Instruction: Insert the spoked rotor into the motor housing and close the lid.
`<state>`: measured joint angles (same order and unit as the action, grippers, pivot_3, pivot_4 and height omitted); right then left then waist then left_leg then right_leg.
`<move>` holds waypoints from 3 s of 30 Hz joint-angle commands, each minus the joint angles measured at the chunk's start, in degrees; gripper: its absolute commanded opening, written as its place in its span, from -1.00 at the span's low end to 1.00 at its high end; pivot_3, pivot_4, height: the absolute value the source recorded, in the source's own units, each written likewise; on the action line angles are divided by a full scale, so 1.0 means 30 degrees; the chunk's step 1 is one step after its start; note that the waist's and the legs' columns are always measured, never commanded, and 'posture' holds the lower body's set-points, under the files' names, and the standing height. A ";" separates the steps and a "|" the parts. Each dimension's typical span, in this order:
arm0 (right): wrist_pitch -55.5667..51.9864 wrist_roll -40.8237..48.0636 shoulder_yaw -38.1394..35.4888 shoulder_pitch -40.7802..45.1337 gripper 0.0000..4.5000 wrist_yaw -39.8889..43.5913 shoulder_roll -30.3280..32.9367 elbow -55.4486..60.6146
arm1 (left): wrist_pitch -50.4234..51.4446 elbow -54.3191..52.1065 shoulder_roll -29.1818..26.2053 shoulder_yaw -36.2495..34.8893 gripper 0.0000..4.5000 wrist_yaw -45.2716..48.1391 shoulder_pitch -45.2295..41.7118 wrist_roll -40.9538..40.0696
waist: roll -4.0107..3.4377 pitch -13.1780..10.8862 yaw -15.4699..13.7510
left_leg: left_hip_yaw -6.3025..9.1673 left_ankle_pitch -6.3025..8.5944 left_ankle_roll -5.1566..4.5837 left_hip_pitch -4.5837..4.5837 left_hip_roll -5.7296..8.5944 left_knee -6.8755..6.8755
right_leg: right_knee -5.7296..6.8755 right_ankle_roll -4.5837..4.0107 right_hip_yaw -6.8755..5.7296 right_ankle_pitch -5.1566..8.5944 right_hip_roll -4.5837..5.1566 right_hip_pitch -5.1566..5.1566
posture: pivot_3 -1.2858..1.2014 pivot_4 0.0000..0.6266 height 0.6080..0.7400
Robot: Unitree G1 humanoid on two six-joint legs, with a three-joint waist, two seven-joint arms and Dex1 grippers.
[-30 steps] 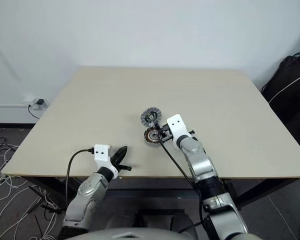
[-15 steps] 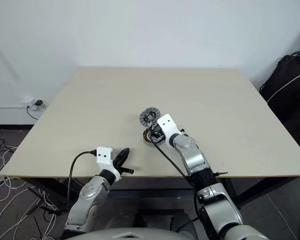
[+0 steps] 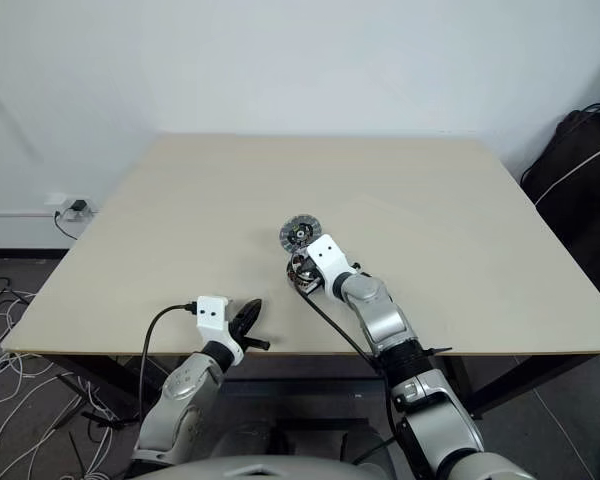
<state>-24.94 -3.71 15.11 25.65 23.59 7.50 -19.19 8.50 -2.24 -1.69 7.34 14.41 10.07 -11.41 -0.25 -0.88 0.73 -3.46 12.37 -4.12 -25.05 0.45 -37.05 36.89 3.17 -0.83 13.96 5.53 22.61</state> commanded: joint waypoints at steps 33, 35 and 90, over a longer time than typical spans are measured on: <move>-0.7221 0.0926 -0.1250 0.0938 -0.31 -0.1225 -0.0041 0.4644 | 0.0376 0.0164 0.0205 0.0110 -1.00 0.0199 -0.0371 0.0081 | -0.0003 0.0000 -0.0010 | 0.0007 0.0001 0.0001 -0.0079 -0.0003 0.0006 | -0.0005 -0.0004 0.0000 0.0000 0.0022 0.0085 | 0.03 -1.00 1.00; -0.7238 0.0933 -0.1184 0.1063 -0.31 -0.1277 -0.0099 0.4491 | 0.0368 0.0148 0.0236 0.0101 -1.00 0.0184 -0.0344 0.0064 | -0.0003 0.0000 -0.0012 | 0.0008 0.0001 0.0001 -0.0094 -0.0003 0.0006 | -0.0007 -0.0005 0.0000 0.0000 0.0022 0.0098 | 0.03 -1.00 1.00; -0.7668 0.1018 0.0709 0.0621 -0.99 -0.0588 0.0672 0.4277 | -0.0121 0.0133 0.0435 -0.0140 -1.00 0.0328 -0.0306 -0.0026 | -0.0005 0.0013 -0.0019 | 0.0007 -0.0001 -0.0001 -0.0150 0.0006 -0.0013 | 0.0001 -0.0004 -0.0008 -0.0002 0.0018 0.0150 | 0.03 -1.00 1.00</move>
<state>-48.28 -0.37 17.29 26.72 21.54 9.13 -6.24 9.46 -0.69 -0.47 7.05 15.04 9.71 -11.41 -0.26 -0.84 0.67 -3.44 12.37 -4.12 -25.50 0.47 -37.09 36.90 3.16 -0.86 13.95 5.58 23.05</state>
